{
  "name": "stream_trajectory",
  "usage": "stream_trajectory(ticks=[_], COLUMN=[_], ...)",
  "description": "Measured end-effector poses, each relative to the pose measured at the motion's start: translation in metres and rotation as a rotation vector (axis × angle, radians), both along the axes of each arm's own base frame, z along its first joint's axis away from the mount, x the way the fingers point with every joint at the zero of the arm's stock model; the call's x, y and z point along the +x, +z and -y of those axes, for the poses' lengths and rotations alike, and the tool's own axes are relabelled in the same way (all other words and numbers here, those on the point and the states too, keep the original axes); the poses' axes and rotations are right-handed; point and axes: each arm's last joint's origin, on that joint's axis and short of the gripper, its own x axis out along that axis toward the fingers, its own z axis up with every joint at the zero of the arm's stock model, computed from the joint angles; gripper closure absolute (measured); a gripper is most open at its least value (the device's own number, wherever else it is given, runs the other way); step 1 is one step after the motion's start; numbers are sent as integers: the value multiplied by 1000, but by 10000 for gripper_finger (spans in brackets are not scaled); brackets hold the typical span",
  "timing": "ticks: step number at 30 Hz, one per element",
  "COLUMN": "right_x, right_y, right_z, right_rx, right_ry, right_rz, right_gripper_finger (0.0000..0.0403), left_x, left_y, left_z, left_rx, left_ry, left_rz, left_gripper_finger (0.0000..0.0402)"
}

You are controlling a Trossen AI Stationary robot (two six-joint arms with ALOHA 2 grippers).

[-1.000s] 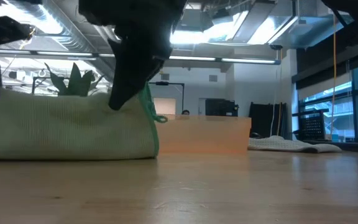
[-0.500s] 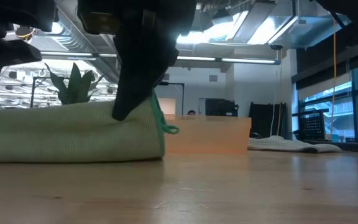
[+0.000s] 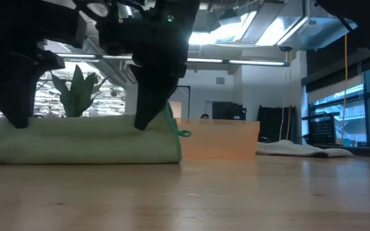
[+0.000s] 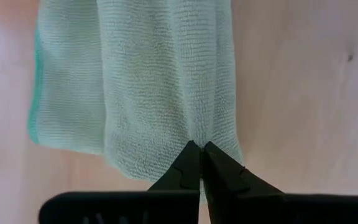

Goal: Roll microfiber towels into tight, uniform cylinder then place into a basket
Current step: Roll the green microfiber towel

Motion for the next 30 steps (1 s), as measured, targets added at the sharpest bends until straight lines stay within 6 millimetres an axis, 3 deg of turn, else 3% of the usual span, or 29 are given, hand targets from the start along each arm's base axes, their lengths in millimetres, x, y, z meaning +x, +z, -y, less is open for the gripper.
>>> stream_trajectory(ticks=[10,15,23,30], right_x=[-6,-12,-12,-13], right_y=[1,1,1,1], right_z=[-16,-21,-26,-27], right_rx=[365,457,415,387], right_ry=[247,301,297,293], right_rz=[-80,-137,-127,-123], right_gripper_finger=[382,382,382,382], left_x=[5,3,3,-10], left_y=[3,4,3,4], left_z=[26,36,36,52], left_rx=[-310,-485,-298,-194], left_ry=[-226,-293,-294,-344], left_rz=[6,-49,65,126], left_gripper_finger=[401,401,401,401])
